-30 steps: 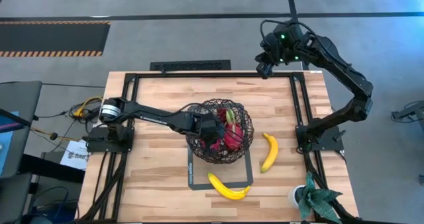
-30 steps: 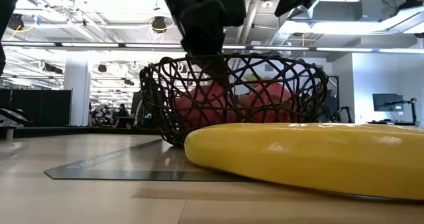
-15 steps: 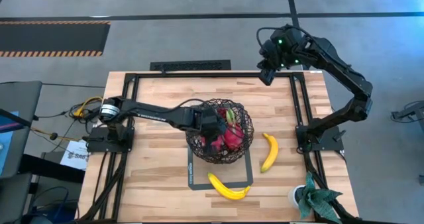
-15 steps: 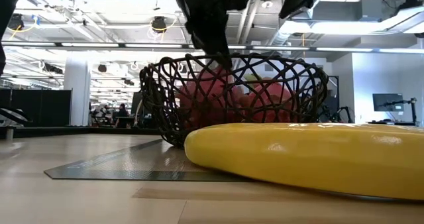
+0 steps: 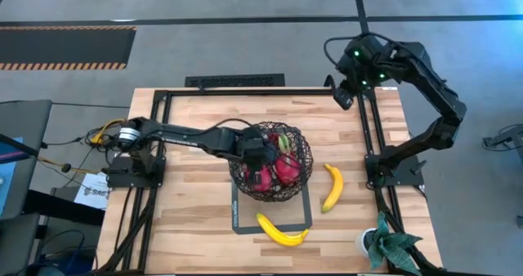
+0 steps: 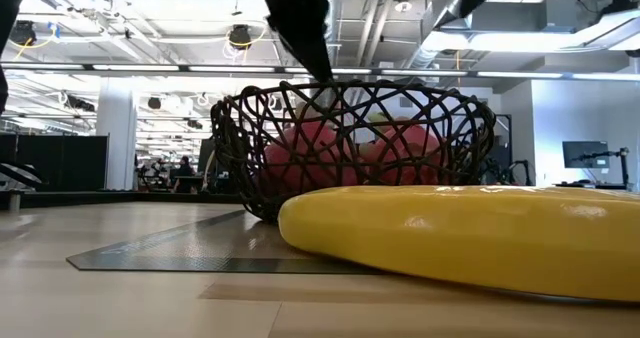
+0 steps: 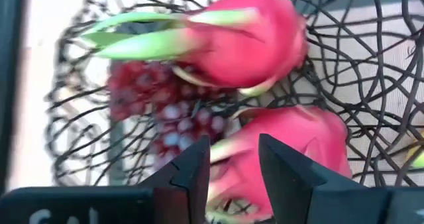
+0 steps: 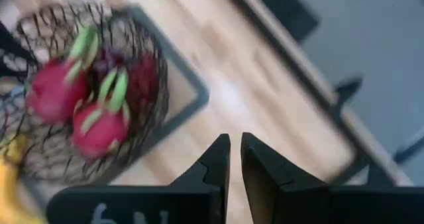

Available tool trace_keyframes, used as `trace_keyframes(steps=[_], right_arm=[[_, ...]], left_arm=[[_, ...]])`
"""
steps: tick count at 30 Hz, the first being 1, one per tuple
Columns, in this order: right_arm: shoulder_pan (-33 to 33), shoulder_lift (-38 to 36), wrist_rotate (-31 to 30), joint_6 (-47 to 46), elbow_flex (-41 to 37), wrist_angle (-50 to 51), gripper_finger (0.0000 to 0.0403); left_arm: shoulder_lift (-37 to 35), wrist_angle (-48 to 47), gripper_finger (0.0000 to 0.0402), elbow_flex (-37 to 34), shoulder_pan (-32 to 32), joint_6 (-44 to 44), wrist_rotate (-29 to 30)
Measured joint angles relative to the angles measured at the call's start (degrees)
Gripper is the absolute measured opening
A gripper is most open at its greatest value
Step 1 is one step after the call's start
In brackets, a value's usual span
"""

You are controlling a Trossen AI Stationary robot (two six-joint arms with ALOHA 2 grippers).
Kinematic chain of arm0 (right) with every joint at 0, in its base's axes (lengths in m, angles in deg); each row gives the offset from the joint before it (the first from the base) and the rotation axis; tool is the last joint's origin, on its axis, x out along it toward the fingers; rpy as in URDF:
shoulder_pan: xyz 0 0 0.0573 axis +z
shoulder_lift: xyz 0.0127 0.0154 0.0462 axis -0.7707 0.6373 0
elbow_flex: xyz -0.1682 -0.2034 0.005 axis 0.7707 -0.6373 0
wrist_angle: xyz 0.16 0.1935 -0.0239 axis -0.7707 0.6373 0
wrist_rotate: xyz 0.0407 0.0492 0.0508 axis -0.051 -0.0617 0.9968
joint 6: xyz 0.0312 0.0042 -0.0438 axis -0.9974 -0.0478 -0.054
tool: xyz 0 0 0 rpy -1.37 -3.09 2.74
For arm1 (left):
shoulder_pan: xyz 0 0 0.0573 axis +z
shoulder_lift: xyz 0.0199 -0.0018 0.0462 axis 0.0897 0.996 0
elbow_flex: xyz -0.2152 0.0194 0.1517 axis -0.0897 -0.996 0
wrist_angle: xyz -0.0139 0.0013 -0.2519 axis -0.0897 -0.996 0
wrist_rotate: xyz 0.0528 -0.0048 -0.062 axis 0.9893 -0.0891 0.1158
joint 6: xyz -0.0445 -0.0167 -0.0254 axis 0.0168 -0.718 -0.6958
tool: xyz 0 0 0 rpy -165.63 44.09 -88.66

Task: Build produce basket
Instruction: Put the top yellow banana into the black wire basket

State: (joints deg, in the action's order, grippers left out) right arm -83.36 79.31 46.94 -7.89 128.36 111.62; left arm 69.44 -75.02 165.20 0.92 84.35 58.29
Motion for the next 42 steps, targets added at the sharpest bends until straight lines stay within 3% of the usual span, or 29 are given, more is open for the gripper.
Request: trace_keyframes(steps=[4,9,13,25,31,36,42], right_arm=[[3.6,-1.25,0.92,-7.66,-1.43,1.93,0.0059],[10.2,-3.25,1.25,-16.77,-6.64,2.38,0.0059],[14.98,-4.28,0.42,-25.39,-14.43,2.28,0.0059],[25.52,-4.17,0.87,-48.78,-39.05,-3.74,0.0068],[30.03,-4.19,3.7,-56.85,-45.11,-13.3,0.0116],[34.54,-4.21,3.88,-63.66,-49.75,-15.19,0.0175],[37.74,-4.17,2.15,-64.03,-55.93,-23.37,0.0226]], left_arm=[[-4.08,-1.77,0.0121,0.04,0.51,-0.78,2.54],[-11.54,-6.7,0.0122,0.04,2.29,-0.74,10.2],[-17.8,-11.81,0.0122,0.04,5.29,-1.74,14.83],[-30.39,-21.17,0.0122,0.04,19.38,-4.58,18.04],[-32.81,-21.2,0.0122,0.04,23.69,0.18,17.72],[-33.39,-22.17,0.0122,0.04,25.45,1.56,17.7],[-33.28,-24.14,0.0122,0.04,26.67,1.45,17.6]])
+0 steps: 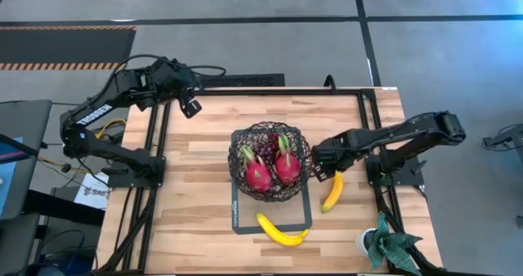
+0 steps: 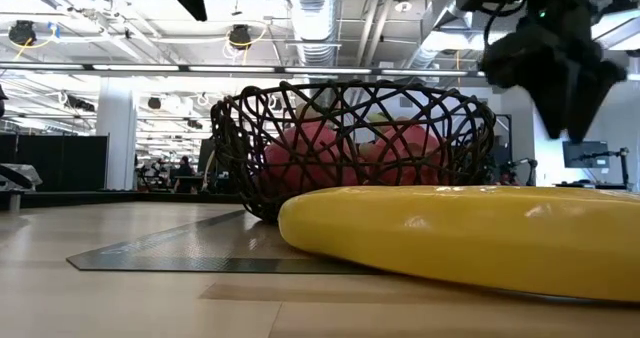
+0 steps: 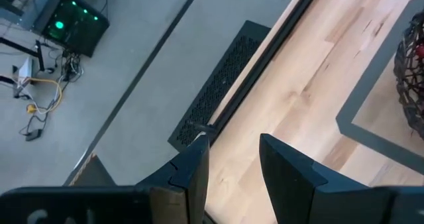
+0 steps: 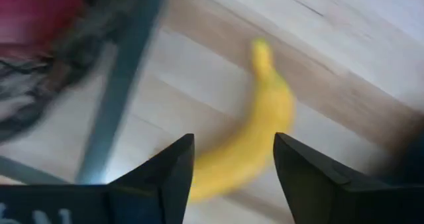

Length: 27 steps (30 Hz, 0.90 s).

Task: Build produce basket
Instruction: Put the top yellow banana into the black wire basket

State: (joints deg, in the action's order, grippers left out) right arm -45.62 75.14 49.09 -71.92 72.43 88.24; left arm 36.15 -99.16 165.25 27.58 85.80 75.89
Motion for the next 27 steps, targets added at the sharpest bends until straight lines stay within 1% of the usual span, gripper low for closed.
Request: trace_keyframes(steps=[2,8,14,22,27], right_arm=[[0.38,-0.04,-1.03,1.35,-2.4,-4.37,0.0232],[-0.94,-0.02,-2.79,6.83,-9.01,-9.0,0.0234],[-3.69,-0.02,-3.02,11.82,-15.04,-15.59,0.0234],[-8.68,-0.02,-3.14,20.3,-18.59,-23.48,0.0234],[-9.96,-0.02,-2.57,21.14,-21.66,-26.0,0.0234]], left_arm=[[0.0,-0.03,0.0122,0.0,0.0,-0.55,-0.02],[0.0,-0.21,0.0122,0.0,-0.02,-3.31,-0.03],[0.02,-0.29,0.0122,0.0,-0.02,-7.3,-0.03],[0.02,-0.6,0.0122,0.0,-0.02,-11.71,-0.03],[0.02,-1.58,0.0122,0.0,-0.02,-12.11,-0.01]])
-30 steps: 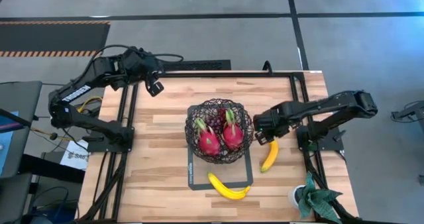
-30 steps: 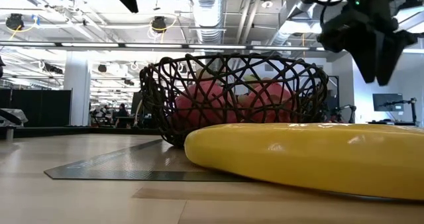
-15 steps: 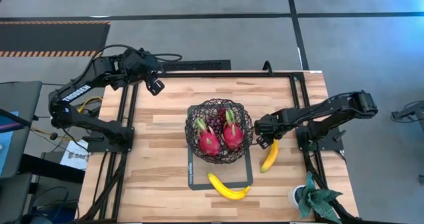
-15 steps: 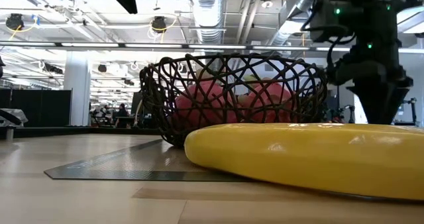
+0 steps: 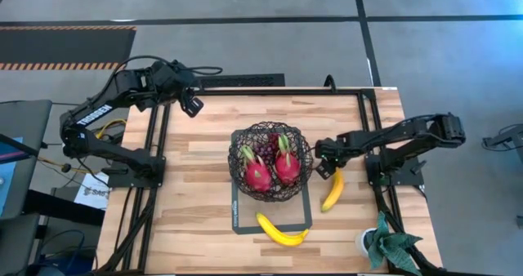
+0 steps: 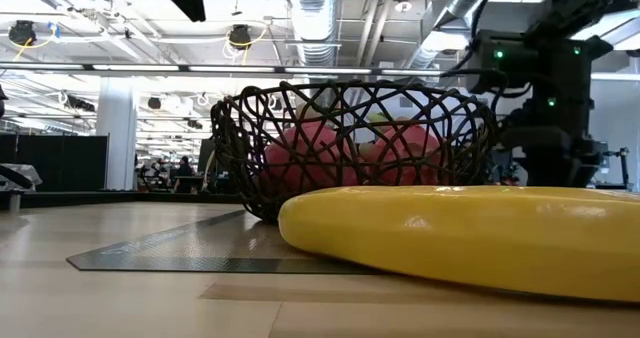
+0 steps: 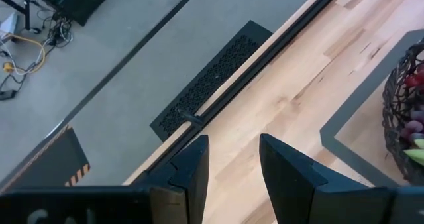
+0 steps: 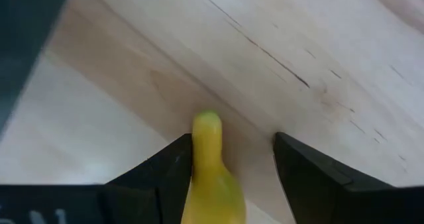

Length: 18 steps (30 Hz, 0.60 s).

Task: Build produce basket
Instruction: Put the top yellow banana into the black wire basket

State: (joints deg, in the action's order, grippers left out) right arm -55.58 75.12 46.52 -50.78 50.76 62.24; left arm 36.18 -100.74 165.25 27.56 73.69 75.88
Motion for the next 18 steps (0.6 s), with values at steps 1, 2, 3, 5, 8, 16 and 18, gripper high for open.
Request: trace_keyframes(steps=[1,2,3,5,8,16,18], right_arm=[[-0.02,-0.02,0.21,0.0,-0.53,-0.38,0.0234],[0.01,-0.14,0.26,0.02,-0.94,-0.91,0.0234],[0.18,-0.2,0.24,0.02,-1.34,-1.32,0.0234],[0.28,-0.22,0.19,-0.51,-1.66,-1.63,0.0231],[0.15,-0.17,0.19,-1.79,-1.68,-1.39,0.0201],[0.09,-0.25,0.48,-2.08,-1.75,-0.94,0.0023],[0.09,-0.28,0.51,-2.31,-1.65,-0.86,0.002]], left_arm=[[0.0,-0.27,0.0122,0.0,0.0,-0.03,0.0],[0.0,-0.49,0.0122,0.0,0.0,-0.14,-0.02],[0.0,-0.62,0.0122,0.0,0.0,-0.51,0.0],[0.0,-0.92,0.0122,0.0,0.0,-1.14,0.0],[0.0,-1.93,0.0122,0.0,0.0,-1.84,0.0],[0.0,-2.06,0.0122,0.0,0.0,-1.95,0.0],[0.0,-2.08,0.0122,0.0,0.0,-1.94,0.0]])
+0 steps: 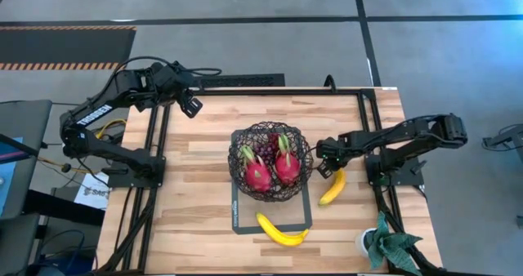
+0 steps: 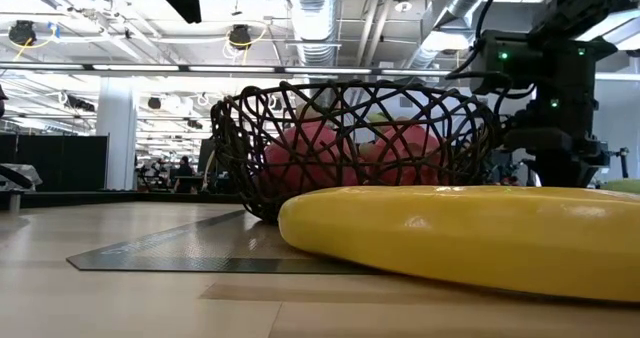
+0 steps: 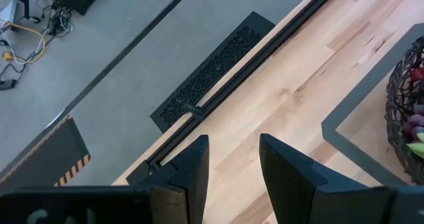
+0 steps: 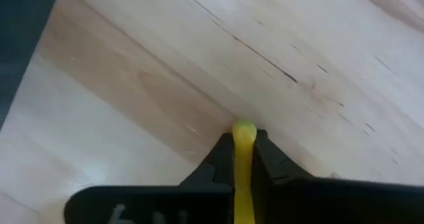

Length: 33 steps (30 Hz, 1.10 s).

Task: Build produce basket
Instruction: Put the top yellow banana into the black wire basket

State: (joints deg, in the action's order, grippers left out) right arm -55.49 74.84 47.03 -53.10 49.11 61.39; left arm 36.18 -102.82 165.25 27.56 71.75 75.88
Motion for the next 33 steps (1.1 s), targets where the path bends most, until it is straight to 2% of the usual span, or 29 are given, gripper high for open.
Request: trace_keyframes(steps=[2,5,11,14,17,21,24,28,33], right_arm=[[0.0,0.06,0.26,-0.53,1.02,1.97,0.0023],[0.37,0.34,2.89,0.05,5.44,10.13,0.0012],[2.72,0.23,1.18,3.21,23.06,29.41,0.0012],[4.25,0.19,-4.94,3.34,34.22,37.1,0.0012],[5.73,0.2,-15.02,3.43,44.98,41.84,0.0011],[7.98,0.17,-32.35,8.61,55.92,40.57,0.0011],[9.25,0.81,-41.53,17.51,60.09,36.25,0.0011],[9.48,1.15,-43.23,32.64,60.3,25.47,0.0011],[8.16,5.01,-42.34,41.47,59.8,18.28,0.0009]], left_arm=[[0.0,-0.22,0.0122,0.0,0.0,0.08,0.0],[0.01,-1.45,0.0122,0.0,0.0,0.47,0.0],[0.02,-3.42,0.0122,-0.02,0.0,0.49,0.02],[0.02,-4.14,0.0122,-0.02,0.0,0.79,0.0],[0.02,-4.13,0.0122,-0.02,0.0,0.97,0.02],[0.02,-3.96,0.0122,-0.02,0.0,2.44,0.02],[0.02,-3.81,0.0122,-0.02,0.0,2.88,0.04],[0.02,-3.82,0.0122,-0.02,0.0,2.89,0.04],[0.02,-3.82,0.0122,-0.02,0.0,2.9,0.04]])
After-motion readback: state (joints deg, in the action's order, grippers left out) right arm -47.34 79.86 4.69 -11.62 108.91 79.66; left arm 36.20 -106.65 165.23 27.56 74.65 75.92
